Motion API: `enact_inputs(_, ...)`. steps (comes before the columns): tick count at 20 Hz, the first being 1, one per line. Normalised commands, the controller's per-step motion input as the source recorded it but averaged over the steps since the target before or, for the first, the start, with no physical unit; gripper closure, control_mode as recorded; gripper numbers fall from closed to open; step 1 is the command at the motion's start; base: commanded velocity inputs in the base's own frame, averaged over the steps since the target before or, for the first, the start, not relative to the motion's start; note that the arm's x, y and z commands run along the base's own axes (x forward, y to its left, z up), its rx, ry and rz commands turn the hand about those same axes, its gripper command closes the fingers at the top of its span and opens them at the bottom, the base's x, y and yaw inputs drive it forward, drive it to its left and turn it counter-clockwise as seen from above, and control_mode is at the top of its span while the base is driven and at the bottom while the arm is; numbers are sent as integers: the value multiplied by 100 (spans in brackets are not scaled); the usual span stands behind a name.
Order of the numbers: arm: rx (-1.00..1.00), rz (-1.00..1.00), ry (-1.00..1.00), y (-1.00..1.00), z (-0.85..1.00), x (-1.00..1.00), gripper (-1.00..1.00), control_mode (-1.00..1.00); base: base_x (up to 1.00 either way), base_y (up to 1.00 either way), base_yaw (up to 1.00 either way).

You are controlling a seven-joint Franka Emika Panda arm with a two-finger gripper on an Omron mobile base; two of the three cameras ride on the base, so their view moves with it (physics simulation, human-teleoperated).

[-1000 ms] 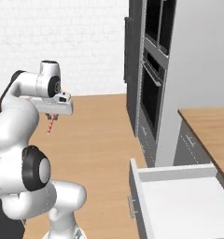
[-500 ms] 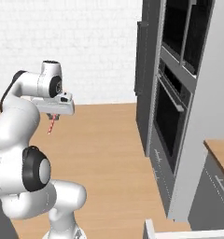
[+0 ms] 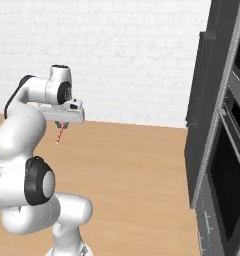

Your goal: Take a straw from the drawer in front and place it inside the glass cup on the dining counter.

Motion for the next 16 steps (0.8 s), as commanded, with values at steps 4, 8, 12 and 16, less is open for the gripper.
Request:
enact_inputs(4, 0, 0, 0, 0, 0, 0, 100, 100, 100, 4, 61)
enact_inputs(8, 0, 0, 0, 0, 0, 0, 100, 100, 97, 0, 71)
enact_inputs(12, 0, 0, 0, 0, 0, 0, 100, 100, 88, 0, 76)
enact_inputs(16, 0, 0, 0, 0, 0, 0, 100, 100, 74, 0, 80)
